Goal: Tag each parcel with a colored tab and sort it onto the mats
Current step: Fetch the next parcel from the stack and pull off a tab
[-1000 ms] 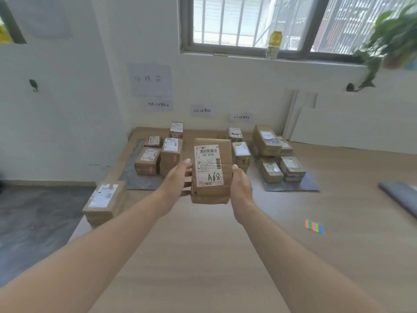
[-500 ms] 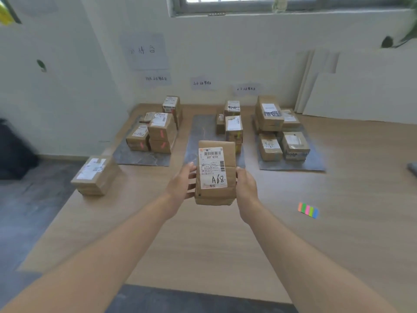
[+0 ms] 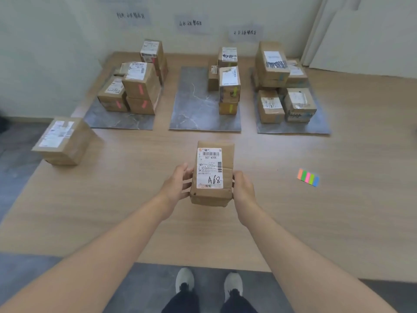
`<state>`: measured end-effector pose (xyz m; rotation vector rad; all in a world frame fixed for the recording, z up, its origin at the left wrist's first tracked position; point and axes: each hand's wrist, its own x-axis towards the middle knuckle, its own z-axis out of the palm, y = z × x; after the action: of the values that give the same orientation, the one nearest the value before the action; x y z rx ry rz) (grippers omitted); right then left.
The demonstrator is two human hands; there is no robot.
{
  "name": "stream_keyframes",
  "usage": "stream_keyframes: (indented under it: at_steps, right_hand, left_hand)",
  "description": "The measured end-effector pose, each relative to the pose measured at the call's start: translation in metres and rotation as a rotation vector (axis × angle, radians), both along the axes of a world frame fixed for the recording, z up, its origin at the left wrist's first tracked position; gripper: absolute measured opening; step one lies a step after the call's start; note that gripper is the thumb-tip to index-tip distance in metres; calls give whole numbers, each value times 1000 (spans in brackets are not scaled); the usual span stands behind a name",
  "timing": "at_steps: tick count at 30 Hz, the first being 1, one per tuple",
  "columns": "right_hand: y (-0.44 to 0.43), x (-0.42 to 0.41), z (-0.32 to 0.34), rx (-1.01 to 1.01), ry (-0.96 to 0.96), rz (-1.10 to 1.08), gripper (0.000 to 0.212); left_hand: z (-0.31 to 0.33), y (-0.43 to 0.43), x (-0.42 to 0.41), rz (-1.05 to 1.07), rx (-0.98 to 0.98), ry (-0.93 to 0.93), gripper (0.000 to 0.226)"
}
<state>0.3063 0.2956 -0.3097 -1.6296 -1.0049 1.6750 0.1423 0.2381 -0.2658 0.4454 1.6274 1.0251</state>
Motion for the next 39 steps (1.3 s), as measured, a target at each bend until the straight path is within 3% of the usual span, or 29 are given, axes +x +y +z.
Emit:
stream_keyframes:
  at_steps: [8, 15, 19, 24, 29, 39]
  right_hand:
    - [-9, -23, -53, -49, -63, -23, 34]
    - [-7, -37, -69, -39, -91, -91, 21]
    - [-2, -35, -71, -51, -118, -144, 23]
    - [17, -21, -55, -16, -127, -255, 18]
    - [40, 7, -46, 30, -68, -324, 17]
    - [83, 126, -68, -24, 15, -330, 21]
  left_hand:
    - [-58, 1, -25, -49, -89, -46, 35]
    - [-75, 6, -40, -51, -87, -116, 35]
    - [-73, 18, -46, -49, -125, -37, 39]
    - [-48, 56, -44, 90, 89, 69, 38]
    - [-28, 89, -4, 6, 173, 77, 39]
    - [-56, 135, 147, -12, 87, 19, 35]
